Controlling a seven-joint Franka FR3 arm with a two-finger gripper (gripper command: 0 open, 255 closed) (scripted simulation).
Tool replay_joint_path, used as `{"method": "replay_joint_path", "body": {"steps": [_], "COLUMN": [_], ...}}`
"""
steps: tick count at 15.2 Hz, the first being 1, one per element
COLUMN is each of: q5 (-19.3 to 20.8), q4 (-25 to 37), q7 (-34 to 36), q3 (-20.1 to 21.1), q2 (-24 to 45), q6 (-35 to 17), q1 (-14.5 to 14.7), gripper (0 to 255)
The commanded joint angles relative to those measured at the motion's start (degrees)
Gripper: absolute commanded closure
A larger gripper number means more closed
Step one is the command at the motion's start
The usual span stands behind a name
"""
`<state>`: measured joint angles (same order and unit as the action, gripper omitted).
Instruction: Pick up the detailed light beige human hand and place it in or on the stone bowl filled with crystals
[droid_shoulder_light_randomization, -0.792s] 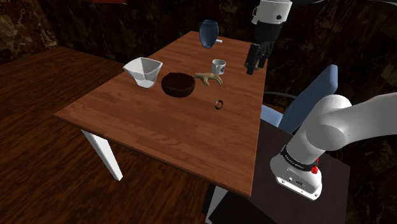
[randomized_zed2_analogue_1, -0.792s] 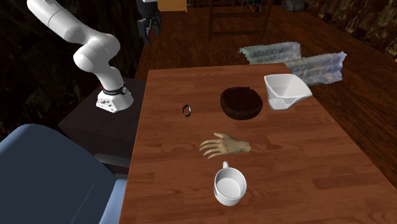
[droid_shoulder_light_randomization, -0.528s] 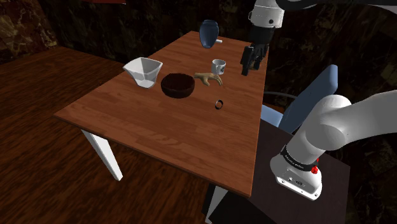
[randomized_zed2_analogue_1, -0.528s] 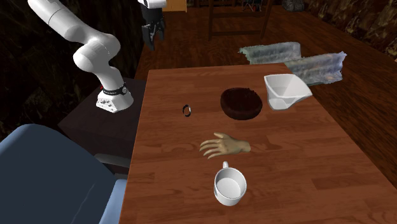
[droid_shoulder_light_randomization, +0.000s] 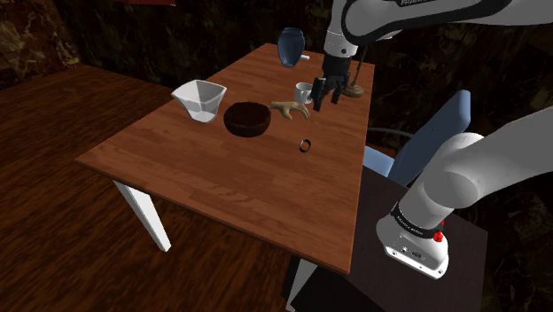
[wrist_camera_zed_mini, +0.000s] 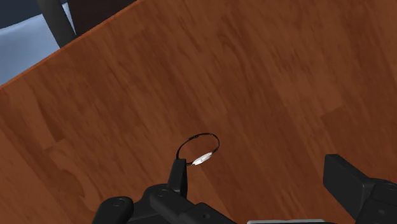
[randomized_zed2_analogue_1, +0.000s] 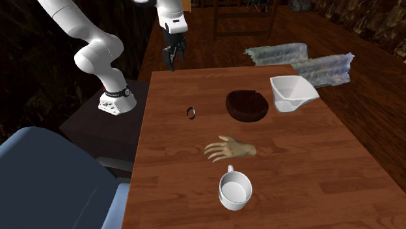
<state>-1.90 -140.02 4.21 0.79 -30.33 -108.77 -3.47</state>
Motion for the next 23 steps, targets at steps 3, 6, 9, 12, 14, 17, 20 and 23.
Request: {"method": "replay_joint_path", "body": {"steps": [3,6,9,12,14,17,20,23], "q5": [0.80,1.26,1.62,1.84,1.89,1.78,1.47,0.99], "q4": [2.28,4.38,7.12,10.45,13.01,17.31,22.19,27.65], "q7": [0.67,1.31,1.94,2.53,2.89,3.35,3.72,4.05], "q3": [-0.76,-1.31,-1.92,-2.60,-3.06,-3.77,-4.44,-5.02], "q2": [8.24,14.25,20.35,26.47,30.55,36.65,42.73,48.81], "q6": [-7.07,-11.73,-15.85,-19.38,-21.41,-23.96,-25.91,-27.26], "q1": [-1.38,-2.27,-3.07,-3.81,-4.28,-4.97,-5.70,-6.51], "gripper": [0,0,0,0,0,0,0,0]}}
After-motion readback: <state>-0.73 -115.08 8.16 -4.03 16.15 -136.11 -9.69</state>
